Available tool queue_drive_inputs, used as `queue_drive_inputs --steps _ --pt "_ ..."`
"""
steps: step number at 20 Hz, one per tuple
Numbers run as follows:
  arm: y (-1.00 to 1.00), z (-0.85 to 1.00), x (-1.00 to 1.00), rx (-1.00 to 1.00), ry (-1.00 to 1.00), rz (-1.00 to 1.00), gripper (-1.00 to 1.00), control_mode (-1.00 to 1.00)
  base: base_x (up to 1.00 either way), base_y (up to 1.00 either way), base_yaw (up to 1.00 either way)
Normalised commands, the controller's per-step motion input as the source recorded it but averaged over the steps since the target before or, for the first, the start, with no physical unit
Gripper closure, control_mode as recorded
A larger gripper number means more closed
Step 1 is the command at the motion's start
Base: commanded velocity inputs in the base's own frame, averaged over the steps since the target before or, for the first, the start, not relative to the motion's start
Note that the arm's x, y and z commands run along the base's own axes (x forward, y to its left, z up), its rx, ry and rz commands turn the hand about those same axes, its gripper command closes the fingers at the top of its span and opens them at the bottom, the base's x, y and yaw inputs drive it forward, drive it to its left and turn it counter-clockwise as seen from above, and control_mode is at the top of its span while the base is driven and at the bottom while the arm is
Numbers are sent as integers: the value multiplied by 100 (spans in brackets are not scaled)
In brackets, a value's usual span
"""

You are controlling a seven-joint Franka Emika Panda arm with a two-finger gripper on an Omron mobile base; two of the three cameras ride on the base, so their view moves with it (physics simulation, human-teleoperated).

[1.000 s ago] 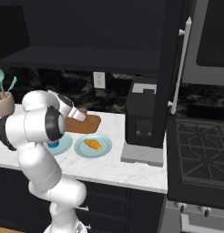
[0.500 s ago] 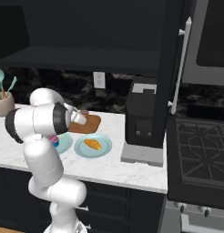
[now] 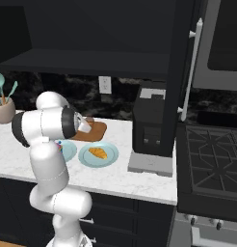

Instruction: From the different types of pastries on the counter, select a croissant and place it on the cutting board. Then retrieve a jar of jam from the cabinet and place it alongside the croissant on the cutting board.

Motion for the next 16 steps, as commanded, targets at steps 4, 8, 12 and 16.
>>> queue_drive_inputs --steps 4,8,12,16 --pt "0 -38 0 -2 0 0 100 -100 0 0 0" --pt "0 -37 1 -5 0 0 100 -100 0 0 0" --pt "0 -17 10 -5 0 0 100 -100 0 0 0" --pt "0 -12 15 -3 0 0 100 -100 0 0 0"
